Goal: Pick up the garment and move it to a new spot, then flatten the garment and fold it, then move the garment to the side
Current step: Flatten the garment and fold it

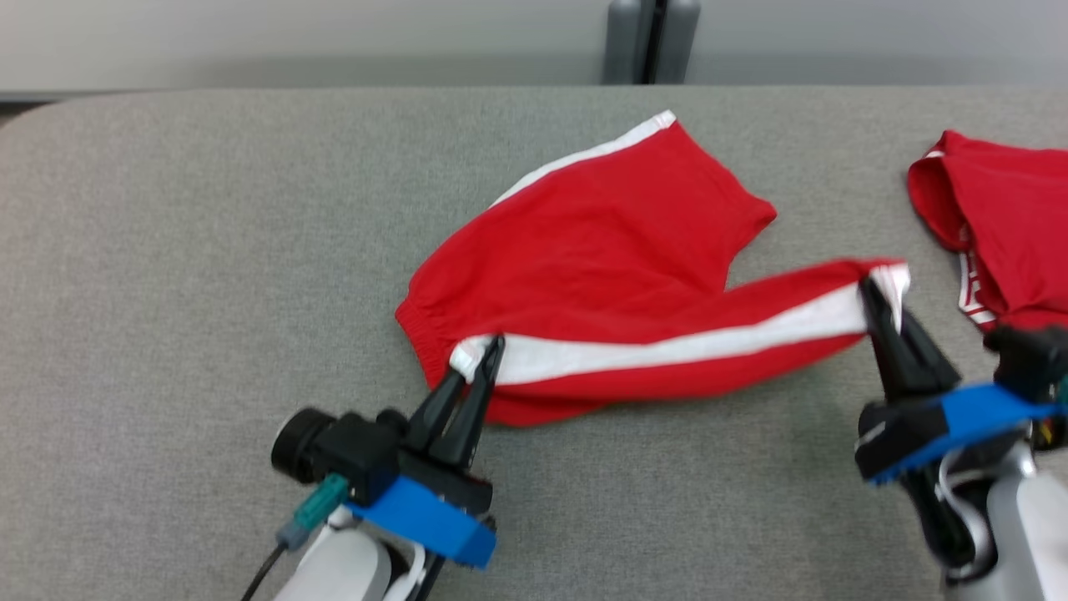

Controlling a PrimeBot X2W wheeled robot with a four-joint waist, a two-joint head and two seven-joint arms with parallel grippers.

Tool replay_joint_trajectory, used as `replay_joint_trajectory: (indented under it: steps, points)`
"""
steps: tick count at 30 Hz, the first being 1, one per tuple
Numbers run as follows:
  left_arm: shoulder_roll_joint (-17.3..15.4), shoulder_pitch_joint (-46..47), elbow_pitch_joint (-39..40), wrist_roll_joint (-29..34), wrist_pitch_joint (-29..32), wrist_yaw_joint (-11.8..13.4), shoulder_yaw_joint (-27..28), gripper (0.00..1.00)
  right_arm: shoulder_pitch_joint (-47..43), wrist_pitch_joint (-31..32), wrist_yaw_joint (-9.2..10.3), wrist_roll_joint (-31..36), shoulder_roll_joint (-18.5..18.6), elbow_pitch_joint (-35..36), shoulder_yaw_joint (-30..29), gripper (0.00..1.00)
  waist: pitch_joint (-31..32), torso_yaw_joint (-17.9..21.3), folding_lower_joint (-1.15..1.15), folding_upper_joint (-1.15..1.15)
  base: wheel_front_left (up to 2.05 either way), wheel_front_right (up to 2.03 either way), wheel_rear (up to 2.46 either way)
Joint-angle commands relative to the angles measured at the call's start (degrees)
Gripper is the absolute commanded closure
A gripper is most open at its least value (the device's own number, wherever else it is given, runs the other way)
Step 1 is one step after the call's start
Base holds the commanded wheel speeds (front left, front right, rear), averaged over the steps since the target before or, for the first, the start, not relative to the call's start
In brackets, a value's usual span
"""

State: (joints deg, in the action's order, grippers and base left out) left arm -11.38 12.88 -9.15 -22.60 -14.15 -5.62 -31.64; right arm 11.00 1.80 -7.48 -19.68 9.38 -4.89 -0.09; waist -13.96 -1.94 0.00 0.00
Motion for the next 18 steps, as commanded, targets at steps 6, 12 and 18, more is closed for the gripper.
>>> replay_joint_trajectory:
  steps: [6, 12, 18]
  points:
    - [1.6, 9.6, -5.3, -0.3, -0.6, -0.9, 1.0, 1.0, 13.0, 3.1, -0.04, 1.3, 2.0, -5.7, 1.0, 1.0, -5.8, -2.2, 0.0, 0.0, 0.0, 0.0, 0.0]
    - [3.2, 16.0, -9.6, -0.9, -1.0, -1.3, 2.8, 1.0, 23.4, 4.7, -0.04, 2.2, 3.2, -12.7, 3.0, 1.0, -9.4, -3.9, 0.0, 0.0, 0.0, 0.0, 0.0]
    - [4.8, 21.2, -12.6, -1.2, -1.1, -1.6, 4.8, 1.0, 32.9, 5.6, -0.04, 2.8, 4.0, -20.6, 4.4, 1.0, -12.7, -6.0, 0.0, 0.0, 0.0, 0.0, 0.0]
